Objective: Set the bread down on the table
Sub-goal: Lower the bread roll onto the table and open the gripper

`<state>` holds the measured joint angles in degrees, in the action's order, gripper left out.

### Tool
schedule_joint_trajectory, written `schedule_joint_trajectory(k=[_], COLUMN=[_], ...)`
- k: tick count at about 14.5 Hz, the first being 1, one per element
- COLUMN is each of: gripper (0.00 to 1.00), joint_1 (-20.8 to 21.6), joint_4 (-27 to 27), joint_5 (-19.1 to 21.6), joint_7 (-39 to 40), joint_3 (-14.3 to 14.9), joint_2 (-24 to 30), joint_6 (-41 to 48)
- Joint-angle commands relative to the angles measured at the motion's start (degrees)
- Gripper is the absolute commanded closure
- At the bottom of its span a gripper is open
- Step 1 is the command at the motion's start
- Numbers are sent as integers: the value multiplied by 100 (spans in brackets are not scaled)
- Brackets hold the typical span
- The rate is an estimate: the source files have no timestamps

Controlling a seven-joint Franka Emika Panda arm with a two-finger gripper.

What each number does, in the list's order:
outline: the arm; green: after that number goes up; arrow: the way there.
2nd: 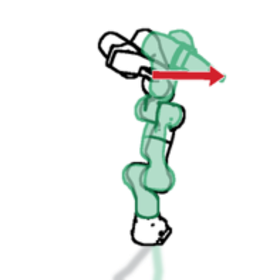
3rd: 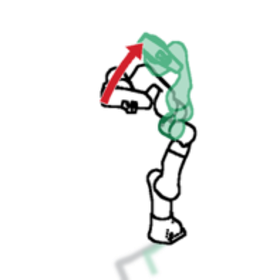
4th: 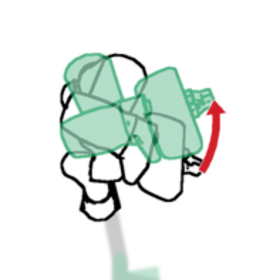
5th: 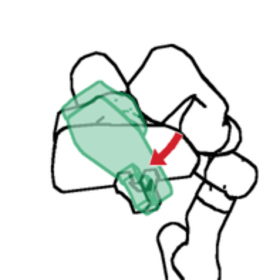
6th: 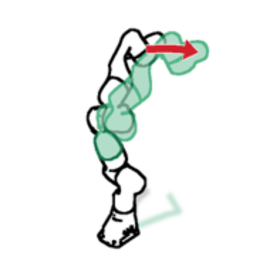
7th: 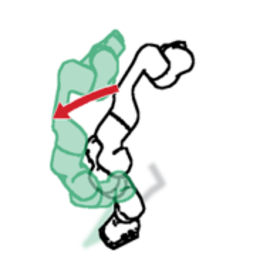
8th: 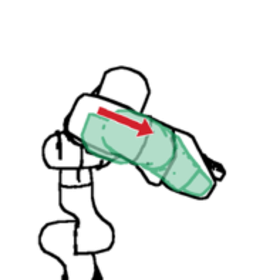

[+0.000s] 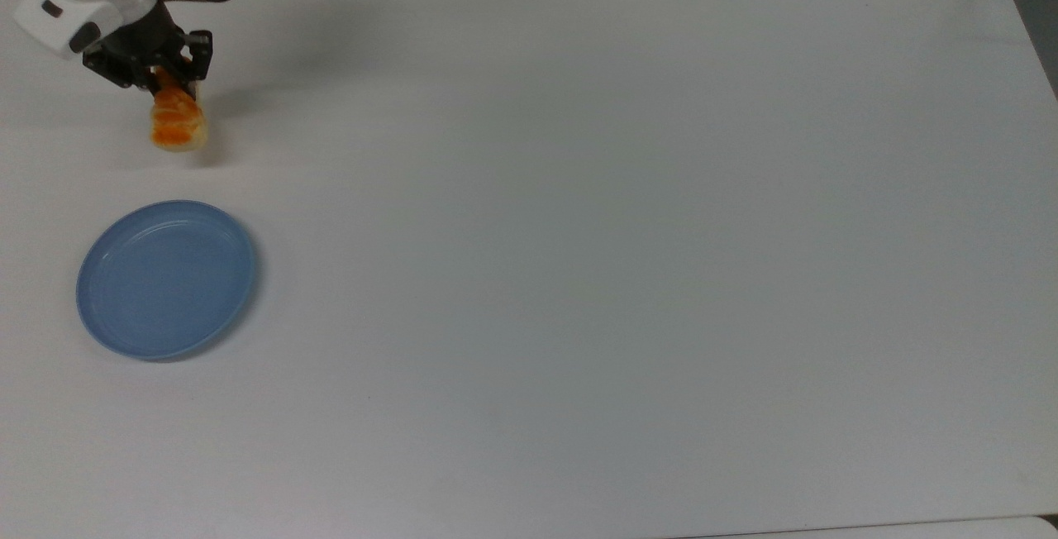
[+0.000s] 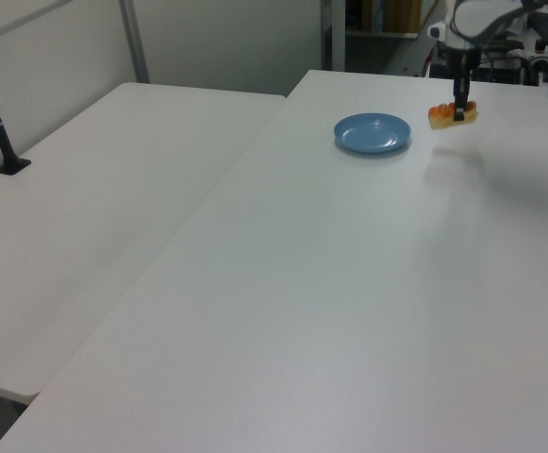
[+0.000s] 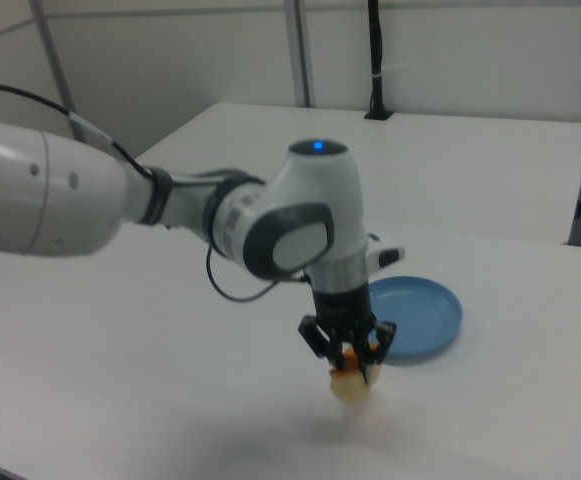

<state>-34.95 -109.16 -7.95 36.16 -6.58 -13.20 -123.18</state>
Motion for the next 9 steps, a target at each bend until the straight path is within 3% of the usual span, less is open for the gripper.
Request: schedule_joint_trajectory(k=[1,9], gripper=[67,67], joint_1=[-204,-521], joint_4=[-281,-246], joint_5=[-250,-593], joint_7=[128,296], joint_3=[-18,-18], joint_2=[-130,-376], joint_6=[-697,-769])
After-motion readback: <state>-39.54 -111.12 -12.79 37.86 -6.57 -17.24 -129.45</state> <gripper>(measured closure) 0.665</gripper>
